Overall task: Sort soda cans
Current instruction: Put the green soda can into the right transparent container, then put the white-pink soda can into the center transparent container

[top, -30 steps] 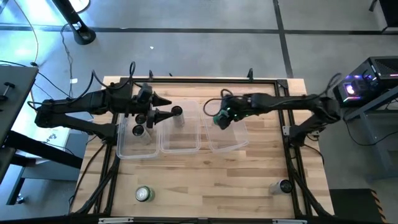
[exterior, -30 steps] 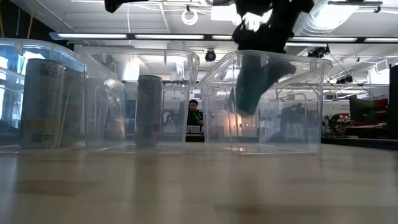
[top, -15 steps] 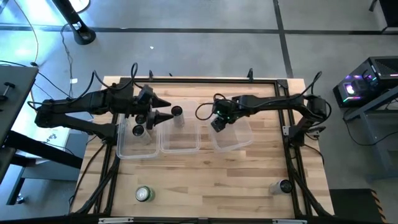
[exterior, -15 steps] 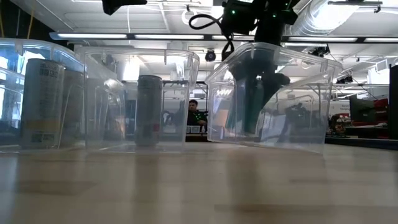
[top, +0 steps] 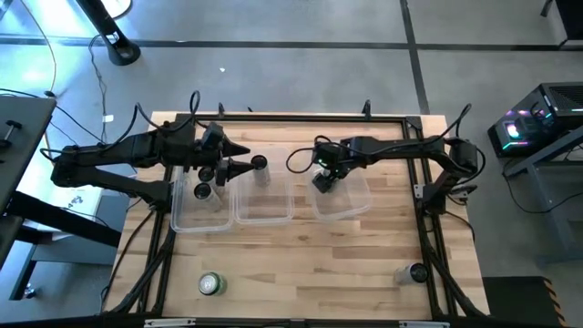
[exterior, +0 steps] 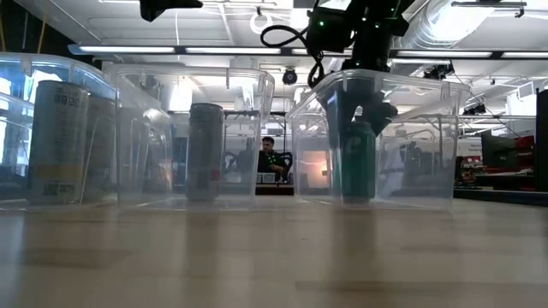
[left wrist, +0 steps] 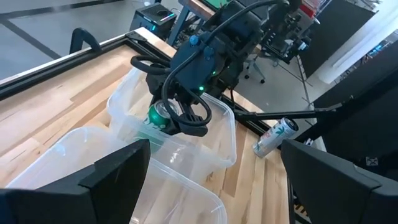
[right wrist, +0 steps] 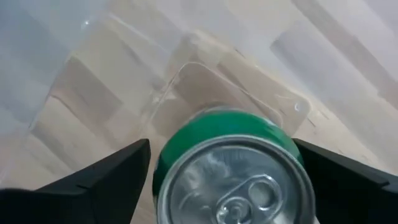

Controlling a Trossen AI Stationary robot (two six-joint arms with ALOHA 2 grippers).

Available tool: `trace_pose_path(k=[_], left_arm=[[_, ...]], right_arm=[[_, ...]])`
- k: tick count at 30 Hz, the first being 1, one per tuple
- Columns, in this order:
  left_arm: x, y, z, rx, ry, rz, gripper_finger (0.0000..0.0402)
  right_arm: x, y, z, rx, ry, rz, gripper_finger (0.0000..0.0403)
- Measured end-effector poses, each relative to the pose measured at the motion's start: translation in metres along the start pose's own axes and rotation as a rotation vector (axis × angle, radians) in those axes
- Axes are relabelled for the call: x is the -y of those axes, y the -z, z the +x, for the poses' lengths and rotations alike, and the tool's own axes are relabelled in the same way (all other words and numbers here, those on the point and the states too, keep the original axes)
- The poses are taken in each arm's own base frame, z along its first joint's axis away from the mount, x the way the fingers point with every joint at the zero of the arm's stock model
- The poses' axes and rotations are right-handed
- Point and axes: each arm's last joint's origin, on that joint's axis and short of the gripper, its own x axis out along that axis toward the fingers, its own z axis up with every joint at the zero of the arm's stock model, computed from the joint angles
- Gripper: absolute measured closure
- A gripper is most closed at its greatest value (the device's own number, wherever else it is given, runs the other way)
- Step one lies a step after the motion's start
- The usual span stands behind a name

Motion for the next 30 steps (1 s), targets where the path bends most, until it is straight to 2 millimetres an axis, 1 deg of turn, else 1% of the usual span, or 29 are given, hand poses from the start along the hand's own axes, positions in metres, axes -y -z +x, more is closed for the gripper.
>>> trace_pose_path(k=[2,3,7,10,13,16,19,22,24,30], left_arm=[[0.000,0.000,0.000,0.000,0.000,0.000,0.0046],[0.000,0.000,0.000,0.000,0.000,0.000,0.0046],[0.000,0.000,0.000,0.005,-0.005,0.001,0.0046],[0.000,-0.001,0.000,0.012,-0.009,0.018,0.0046],[0.000,-0.001,0.000,0.012,-0.010,0.024,0.0046],[0.000,0.000,0.000,0.008,-0.011,0.027,0.0046],[0.000,0.000,0.000,0.006,-0.013,0.044,0.0046],[0.000,0.000,0.000,0.006,-0.012,0.053,0.0046],[0.000,0.000,0.000,0.007,-0.011,0.053,0.0046],[0.001,-0.002,0.000,0.029,0.002,0.058,0.0046]], right_arm=[[0.000,-0.002,-0.005,0.011,0.007,-0.031,0.0031],[0.000,-0.004,-0.011,0.025,0.027,-0.050,0.0031],[0.005,-0.015,-0.047,0.066,0.131,-0.131,0.0031],[0.006,-0.024,-0.071,0.078,0.145,-0.179,0.0031],[-0.002,-0.031,-0.095,0.151,0.105,-0.236,0.0030],[-0.015,-0.028,-0.120,0.222,0.078,-0.306,0.0030],[-0.028,-0.010,-0.146,0.250,0.034,-0.354,0.0030],[-0.037,0.021,-0.164,0.231,-0.005,-0.310,0.0029],[-0.040,0.047,-0.166,0.161,-0.004,-0.241,0.0029],[-0.044,0.131,-0.153,-0.179,0.013,-0.027,0.0029]])
